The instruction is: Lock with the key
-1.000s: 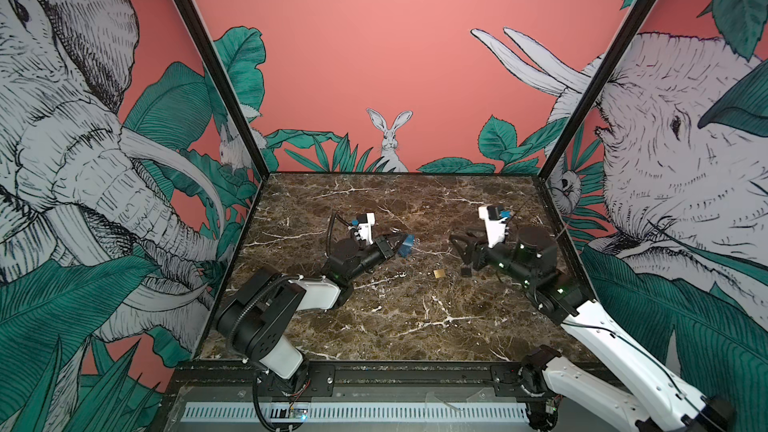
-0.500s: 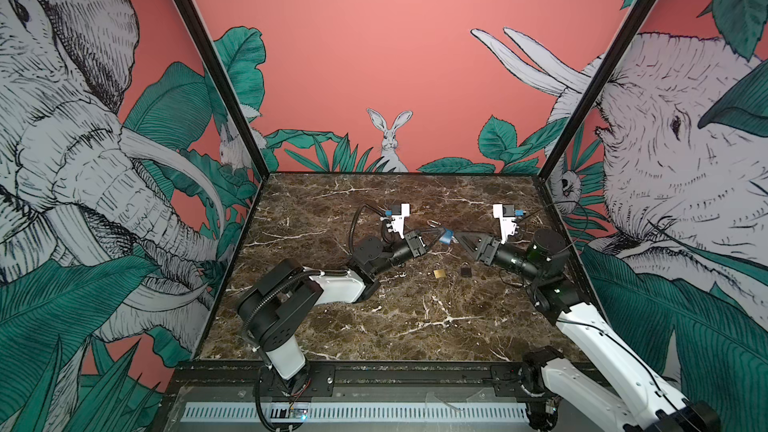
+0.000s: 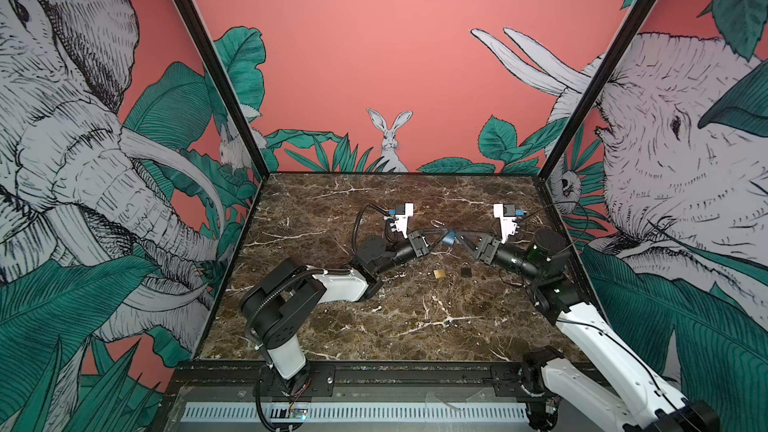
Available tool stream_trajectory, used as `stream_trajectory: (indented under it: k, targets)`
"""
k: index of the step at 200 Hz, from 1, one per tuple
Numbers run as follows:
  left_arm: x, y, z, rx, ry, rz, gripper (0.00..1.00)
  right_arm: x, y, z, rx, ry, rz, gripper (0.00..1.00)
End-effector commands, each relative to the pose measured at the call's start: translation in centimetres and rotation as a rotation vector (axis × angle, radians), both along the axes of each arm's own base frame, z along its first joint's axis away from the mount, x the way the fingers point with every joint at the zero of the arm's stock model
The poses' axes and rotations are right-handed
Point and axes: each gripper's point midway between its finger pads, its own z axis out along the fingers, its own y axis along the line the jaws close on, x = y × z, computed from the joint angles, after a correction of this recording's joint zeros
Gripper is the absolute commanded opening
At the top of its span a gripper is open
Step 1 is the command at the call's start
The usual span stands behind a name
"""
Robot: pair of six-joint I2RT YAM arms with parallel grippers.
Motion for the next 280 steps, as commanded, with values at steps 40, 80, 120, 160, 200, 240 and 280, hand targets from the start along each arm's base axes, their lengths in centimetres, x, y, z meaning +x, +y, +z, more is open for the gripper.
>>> stream_trajectory:
  k: [40, 80, 120, 160, 200, 240, 280]
  targets:
    - [-0.4, -0.4, 2.9, -0.077, -0.087, -0.026, 0.0, 0.7, -0.3, -1.1, 0.008, 0.003, -0.026, 0.48]
    - [-0.2, -0.7, 2.7, -0.074, -0.085, -0.03, 0.0, 0.5, -0.8, -0.8, 0.018, 0.0, -0.041, 0.48]
    - [-0.3, -0.6, 2.9, -0.075, -0.091, -0.029, 0.0, 0.8, -1.5, -0.7, 0.046, 0.005, -0.058, 0.47]
    - [-0.3, -0.8, 2.9, -0.074, -0.093, -0.037, 0.0, 1.0, -1.3, -0.4, 0.103, 0.006, -0.036, 0.4]
    - [-0.3, -1.0, 3.1, -0.079, -0.093, -0.045, 0.0, 0.9, -0.6, 0.8, 0.162, 0.002, 0.016, 0.32]
    - [-0.1, -1.2, 3.1, -0.081, -0.089, -0.05, 0.0, 0.8, -0.4, 0.4, 0.195, 0.026, 0.038, 0.31]
    - [-0.1, -1.4, 3.3, -0.086, -0.088, -0.053, 0.0, 0.4, -0.5, 0.1, 0.196, 0.03, 0.039, 0.3]
